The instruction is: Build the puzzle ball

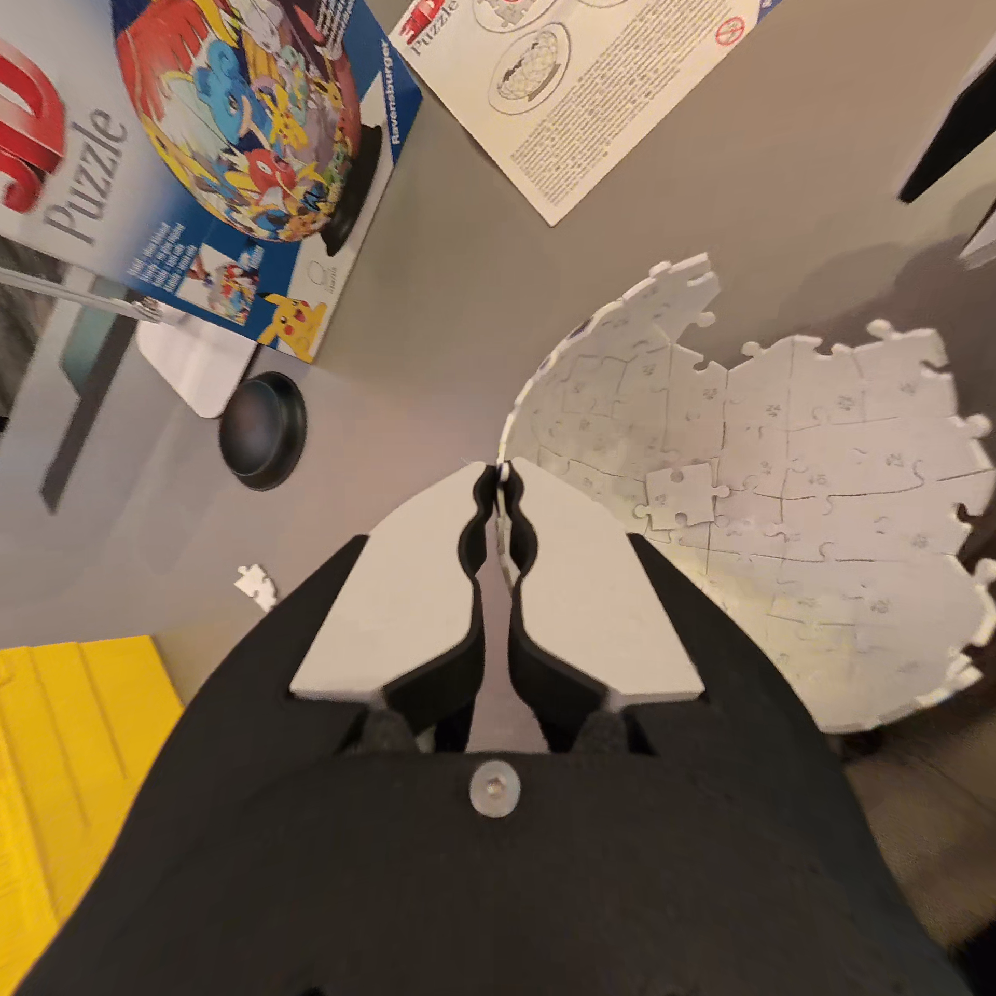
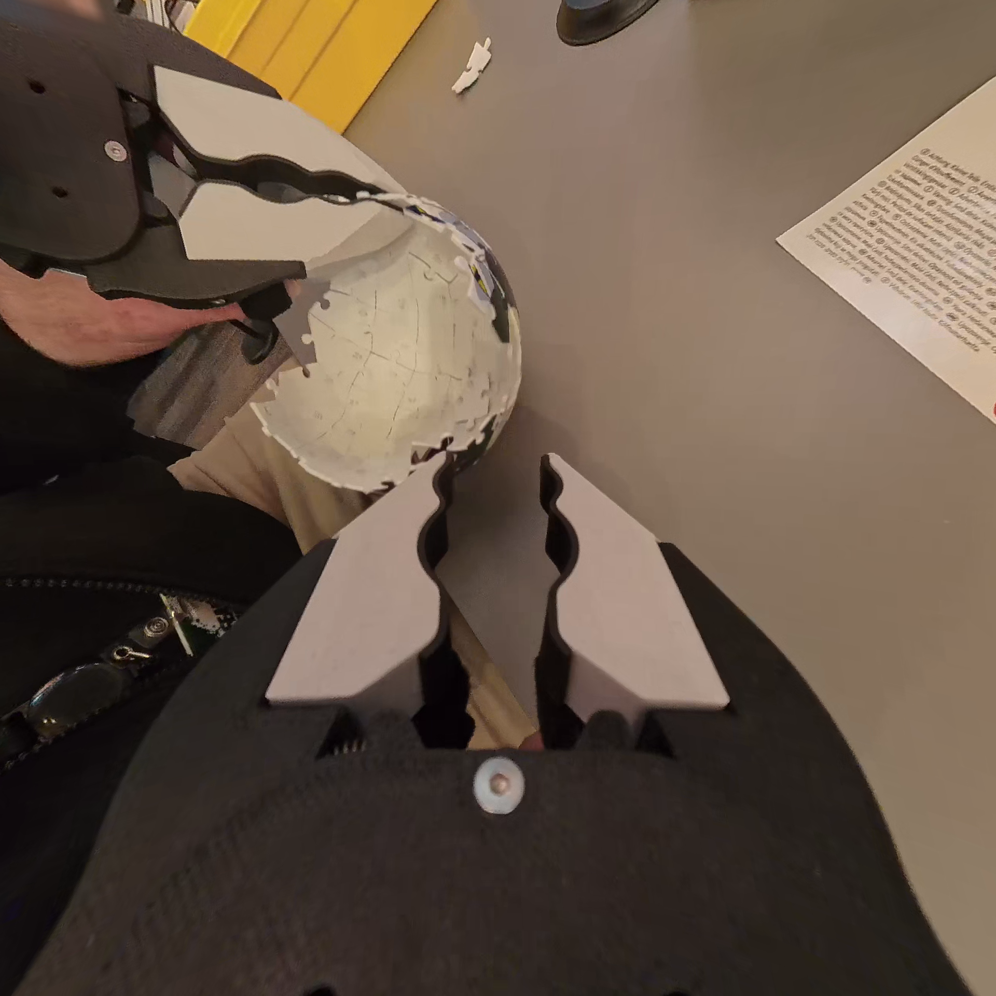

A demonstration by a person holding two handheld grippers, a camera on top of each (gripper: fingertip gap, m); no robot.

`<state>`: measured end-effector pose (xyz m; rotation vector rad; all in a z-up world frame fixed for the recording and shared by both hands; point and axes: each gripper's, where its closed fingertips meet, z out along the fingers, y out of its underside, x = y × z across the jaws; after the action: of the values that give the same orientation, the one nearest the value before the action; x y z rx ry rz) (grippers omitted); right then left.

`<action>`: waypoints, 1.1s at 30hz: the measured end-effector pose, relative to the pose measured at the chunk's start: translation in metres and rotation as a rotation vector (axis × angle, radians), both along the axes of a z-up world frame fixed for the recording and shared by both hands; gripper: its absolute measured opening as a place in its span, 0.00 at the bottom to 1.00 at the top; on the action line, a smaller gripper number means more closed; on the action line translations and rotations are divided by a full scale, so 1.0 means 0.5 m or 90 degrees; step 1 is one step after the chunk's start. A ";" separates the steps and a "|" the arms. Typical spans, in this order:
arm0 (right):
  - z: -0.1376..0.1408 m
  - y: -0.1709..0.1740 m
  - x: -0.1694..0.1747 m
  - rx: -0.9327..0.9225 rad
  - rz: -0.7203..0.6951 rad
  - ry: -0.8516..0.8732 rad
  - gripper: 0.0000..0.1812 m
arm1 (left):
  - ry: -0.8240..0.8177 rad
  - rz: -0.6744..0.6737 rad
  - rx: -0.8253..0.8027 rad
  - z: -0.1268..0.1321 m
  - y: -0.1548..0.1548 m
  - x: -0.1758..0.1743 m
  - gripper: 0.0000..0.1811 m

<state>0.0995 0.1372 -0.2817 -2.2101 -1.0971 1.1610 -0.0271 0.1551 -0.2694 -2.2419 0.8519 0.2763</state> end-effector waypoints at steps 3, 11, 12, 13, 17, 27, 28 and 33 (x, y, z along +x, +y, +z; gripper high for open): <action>-0.004 0.009 0.005 0.000 -0.006 0.001 0.17 | 0.060 -0.017 0.020 0.012 0.016 -0.017 0.01; -0.024 0.029 0.006 -0.005 -0.007 -0.002 0.17 | 0.236 -0.072 0.047 0.061 0.074 -0.057 0.01; -0.026 0.031 0.005 -0.005 -0.007 -0.003 0.17 | 0.250 -0.075 0.046 0.067 0.082 -0.064 0.01; -0.028 0.033 0.004 -0.005 -0.007 -0.003 0.17 | 0.265 -0.077 0.037 0.072 0.090 -0.071 0.01; -0.038 0.039 0.000 -0.004 0.002 -0.007 0.17 | 0.364 -0.107 0.022 0.096 0.119 -0.092 0.01; -0.052 0.045 -0.018 0.018 0.029 -0.008 0.16 | 0.567 -0.191 -0.140 0.097 0.151 -0.116 0.01; -0.052 0.046 -0.019 0.020 0.031 -0.006 0.16 | 0.588 -0.202 -0.162 0.092 0.151 -0.117 0.01; -0.058 0.039 -0.021 0.039 0.058 -0.002 0.16 | 0.615 -0.246 -0.273 0.060 0.148 -0.120 0.01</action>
<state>0.0891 0.1565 -0.3105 -2.1369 -1.2301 1.1453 -0.0871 0.2289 -0.2395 -2.2000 1.9636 1.1217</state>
